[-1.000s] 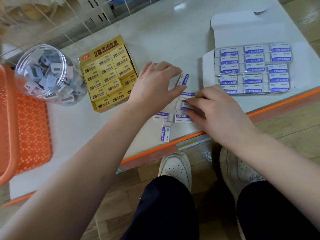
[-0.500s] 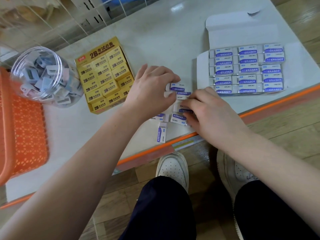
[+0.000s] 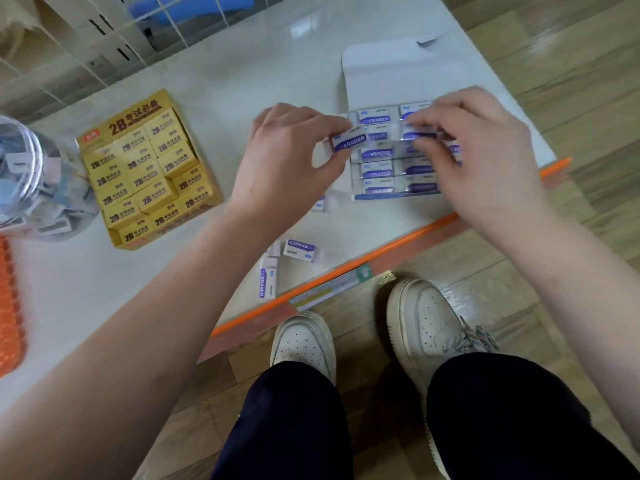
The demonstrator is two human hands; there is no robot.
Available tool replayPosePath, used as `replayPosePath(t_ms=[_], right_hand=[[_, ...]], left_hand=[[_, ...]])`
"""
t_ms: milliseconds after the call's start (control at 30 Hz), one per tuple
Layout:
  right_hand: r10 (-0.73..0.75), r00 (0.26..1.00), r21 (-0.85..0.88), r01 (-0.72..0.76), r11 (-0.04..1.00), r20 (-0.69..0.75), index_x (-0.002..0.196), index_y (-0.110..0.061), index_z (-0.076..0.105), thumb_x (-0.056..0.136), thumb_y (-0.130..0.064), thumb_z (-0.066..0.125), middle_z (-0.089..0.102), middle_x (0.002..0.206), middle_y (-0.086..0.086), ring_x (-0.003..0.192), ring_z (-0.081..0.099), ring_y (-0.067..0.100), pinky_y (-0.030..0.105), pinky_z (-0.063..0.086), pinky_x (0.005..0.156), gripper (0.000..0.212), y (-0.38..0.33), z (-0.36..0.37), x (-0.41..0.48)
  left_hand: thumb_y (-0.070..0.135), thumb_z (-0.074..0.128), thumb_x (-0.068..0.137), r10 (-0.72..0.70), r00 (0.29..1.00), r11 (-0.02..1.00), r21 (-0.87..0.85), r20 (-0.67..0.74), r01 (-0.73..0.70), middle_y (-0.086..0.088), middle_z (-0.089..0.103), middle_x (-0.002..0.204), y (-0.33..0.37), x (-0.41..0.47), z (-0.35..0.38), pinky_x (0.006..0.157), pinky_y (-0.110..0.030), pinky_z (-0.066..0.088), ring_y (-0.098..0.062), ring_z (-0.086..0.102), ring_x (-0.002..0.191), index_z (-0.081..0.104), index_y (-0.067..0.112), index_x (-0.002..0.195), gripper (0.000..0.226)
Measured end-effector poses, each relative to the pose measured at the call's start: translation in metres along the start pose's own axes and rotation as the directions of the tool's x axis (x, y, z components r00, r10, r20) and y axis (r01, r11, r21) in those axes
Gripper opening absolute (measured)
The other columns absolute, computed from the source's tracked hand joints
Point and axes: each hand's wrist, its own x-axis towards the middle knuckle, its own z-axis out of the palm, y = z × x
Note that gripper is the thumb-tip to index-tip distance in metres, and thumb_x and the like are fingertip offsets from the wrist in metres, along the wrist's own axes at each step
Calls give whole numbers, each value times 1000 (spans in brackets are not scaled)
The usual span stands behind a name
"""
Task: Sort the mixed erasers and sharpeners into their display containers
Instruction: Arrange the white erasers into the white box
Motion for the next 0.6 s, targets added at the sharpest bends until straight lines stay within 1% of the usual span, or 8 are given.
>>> replayPosePath(t_ms=[100,200,300,367,433,467,533,600], right_hand=[[66,998,-55,-66,996,5,109,-3,66,84,-6,55,59,106,17,92,58,31,15,33,82,28,22,-19,2],[101,993,-111,-94,989,59,108,-4,67,83,-3,56,60,106,17,91,58,33,14,31,80,27,38,-32,1],[112,988,-120,-98,988,108,108,-4,68,84,0,57,59,106,16,96,57,33,15,32,84,26,41,-34,0],[108,987,-113,-95,989,116,106,-2,68,83,2,57,59,106,17,97,57,32,7,29,83,26,39,-32,0],[99,988,-102,-88,991,118,105,-1,69,82,5,59,59,105,18,94,57,30,1,26,80,25,37,-30,1],[95,988,-100,-83,992,119,104,-1,69,82,4,59,59,105,18,93,57,30,3,27,80,24,36,-29,1],[103,988,-103,-91,990,119,105,-3,69,84,-2,61,58,105,14,91,57,28,14,33,82,23,35,-27,2],[108,988,-106,-96,990,108,103,-6,69,84,-5,62,59,104,11,92,57,26,23,37,83,21,35,-25,2]], left_hand=[[32,65,81,118,992,992,38,39,-119,2,72,90,18,3,13,93,-36,37,-27,60,92,73,19,102,26],[34,67,78,163,985,983,70,58,-167,5,71,85,25,1,20,93,-34,35,-28,59,90,74,20,99,26],[31,67,77,150,986,983,99,74,-157,6,71,88,22,-1,19,92,-34,35,-26,58,90,74,21,97,24],[28,67,76,128,988,985,102,83,-136,5,71,92,20,-4,18,92,-34,34,-26,57,92,74,21,96,22],[31,65,78,101,991,990,85,93,-109,4,70,93,19,-6,18,90,-33,33,-27,57,93,74,21,97,23],[35,62,79,87,991,993,77,98,-95,4,69,93,19,-6,18,90,-32,33,-27,57,93,74,21,97,26],[39,61,79,54,992,995,72,118,-62,5,68,93,19,-5,17,89,-33,34,-26,56,94,74,24,97,27],[37,64,78,12,989,998,57,145,-21,5,68,95,20,-3,15,90,-35,36,-24,56,96,74,24,98,25]])
